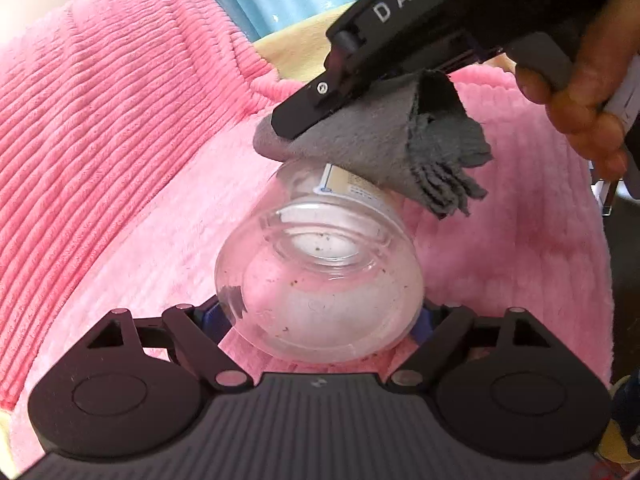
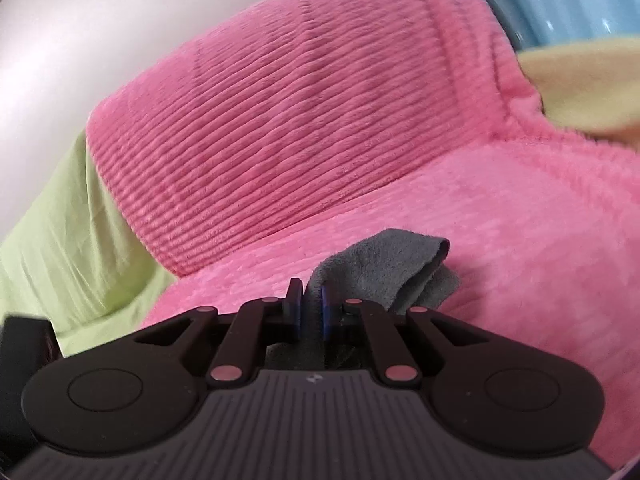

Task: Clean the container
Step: 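Wipe the jar base again with the cloth in the right gripper, then turn the jar upright and set it down, opening the left gripper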

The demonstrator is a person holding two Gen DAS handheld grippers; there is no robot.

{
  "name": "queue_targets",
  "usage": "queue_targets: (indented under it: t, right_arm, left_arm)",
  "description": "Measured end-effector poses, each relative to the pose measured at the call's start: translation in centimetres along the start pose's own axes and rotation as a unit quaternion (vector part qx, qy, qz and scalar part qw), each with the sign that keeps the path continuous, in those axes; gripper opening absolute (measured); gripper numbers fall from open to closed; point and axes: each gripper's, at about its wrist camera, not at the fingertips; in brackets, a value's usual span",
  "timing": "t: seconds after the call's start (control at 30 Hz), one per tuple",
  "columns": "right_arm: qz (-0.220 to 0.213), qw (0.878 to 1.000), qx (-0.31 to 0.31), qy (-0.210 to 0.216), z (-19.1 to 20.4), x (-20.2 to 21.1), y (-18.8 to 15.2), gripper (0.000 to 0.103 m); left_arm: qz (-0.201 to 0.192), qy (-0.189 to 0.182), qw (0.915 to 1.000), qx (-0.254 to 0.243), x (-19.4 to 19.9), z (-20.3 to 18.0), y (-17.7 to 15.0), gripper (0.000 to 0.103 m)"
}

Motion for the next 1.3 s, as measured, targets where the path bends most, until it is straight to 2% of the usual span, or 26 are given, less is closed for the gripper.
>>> queue_targets:
  t: [0.13, 0.23, 0.33, 0.43, 0.5, 0.83, 1.03, 1.17, 1.3]
  right_arm:
    - [-0.005, 0.999, -0.038, 0.004, -0.9, 0.6, 0.5, 0.008]
    - [-0.009, 0.997, -0.082, 0.007, -1.8, 1.0, 0.5, 0.009]
    - [-0.003, 0.993, -0.114, 0.002, -2.8, 0.7, 0.1, 0.009]
    - [0.014, 0.993, -0.119, -0.011, -3.0, -0.2, -0.3, 0.009]
    - [0.011, 0.993, -0.118, -0.011, -2.8, -0.2, -0.2, 0.009]
    - [-0.045, 0.988, -0.144, -0.024, -2.4, 0.9, 1.7, 0.008]
    - [-0.036, 0.990, -0.120, -0.063, -2.2, 2.9, 1.9, 0.008]
    - [-0.046, 0.984, -0.164, -0.044, -3.6, 5.5, 1.7, 0.008]
    - [-0.060, 0.973, -0.222, -0.021, -4.8, 7.6, 0.7, 0.008]
  left_arm:
    - [-0.019, 0.000, 0.9998, -0.004, 0.8, -0.2, 0.6, 0.084]
    - [-0.046, -0.014, 0.9987, 0.016, 2.1, 0.6, 1.4, 0.083]
    - [-0.052, -0.022, 0.9976, 0.041, 2.2, 1.5, 2.2, 0.084]
    - [-0.022, -0.014, 0.9986, 0.046, 0.6, 1.4, 2.3, 0.084]
    - [-0.018, -0.007, 0.9984, 0.053, 0.0, 1.5, 2.4, 0.085]
    - [0.024, 0.004, 0.9960, 0.085, 0.7, 0.7, 1.8, 0.091]
    - [0.067, 0.019, 0.9924, 0.101, 1.2, 0.1, 1.4, 0.092]
    - [0.093, 0.048, 0.9860, 0.129, 2.0, 1.1, 3.3, 0.092]
    - [0.092, 0.062, 0.9791, 0.170, 3.8, 1.3, 5.1, 0.092]
Point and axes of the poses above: each gripper's, at about its wrist camera, not at the fingertips, and x roughly against the way its jaws point, z to its left, y to its top, and after that the axes turned 7 degrees about y, right-handed
